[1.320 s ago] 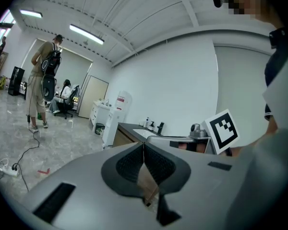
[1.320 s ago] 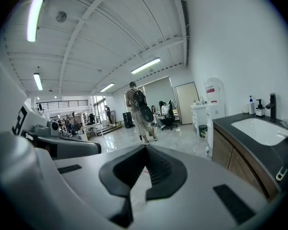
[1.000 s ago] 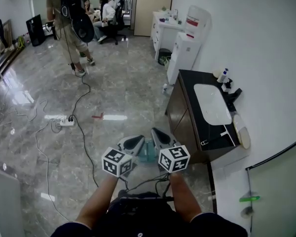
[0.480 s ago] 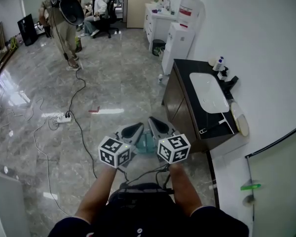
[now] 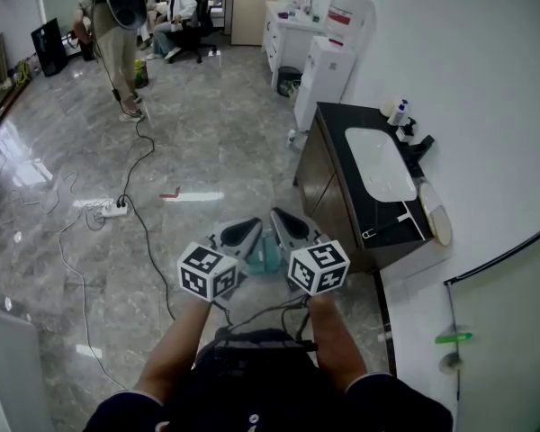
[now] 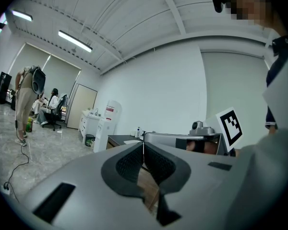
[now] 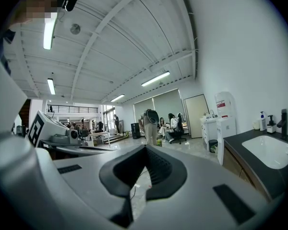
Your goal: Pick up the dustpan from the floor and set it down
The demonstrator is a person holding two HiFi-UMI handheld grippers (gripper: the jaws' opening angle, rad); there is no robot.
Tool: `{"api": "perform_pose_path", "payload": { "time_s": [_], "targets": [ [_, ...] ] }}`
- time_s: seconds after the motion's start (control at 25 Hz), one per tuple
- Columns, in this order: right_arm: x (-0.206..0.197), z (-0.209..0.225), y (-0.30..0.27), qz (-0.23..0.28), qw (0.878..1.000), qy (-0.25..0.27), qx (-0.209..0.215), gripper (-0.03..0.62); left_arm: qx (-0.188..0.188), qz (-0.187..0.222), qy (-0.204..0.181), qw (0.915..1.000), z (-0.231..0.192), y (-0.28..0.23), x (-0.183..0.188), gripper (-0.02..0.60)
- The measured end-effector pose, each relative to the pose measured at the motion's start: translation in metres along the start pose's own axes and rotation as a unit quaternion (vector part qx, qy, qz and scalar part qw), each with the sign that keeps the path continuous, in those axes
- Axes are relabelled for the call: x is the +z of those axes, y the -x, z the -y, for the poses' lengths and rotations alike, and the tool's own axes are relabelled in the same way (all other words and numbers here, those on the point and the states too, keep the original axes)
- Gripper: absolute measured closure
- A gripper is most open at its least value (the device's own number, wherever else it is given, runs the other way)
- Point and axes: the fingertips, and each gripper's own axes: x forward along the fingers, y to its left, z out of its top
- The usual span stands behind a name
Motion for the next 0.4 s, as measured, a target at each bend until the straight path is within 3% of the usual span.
{"api": "perform_pose_path", "payload": {
  "time_s": [0.4],
  "targets": [
    [0.013,-0.009,0.005,0.012,1.0,0.009,0.007,0.586,-0.002,0.0,-0.003,1.0,0.004,0.006,0.002,0.568]
  ]
}}
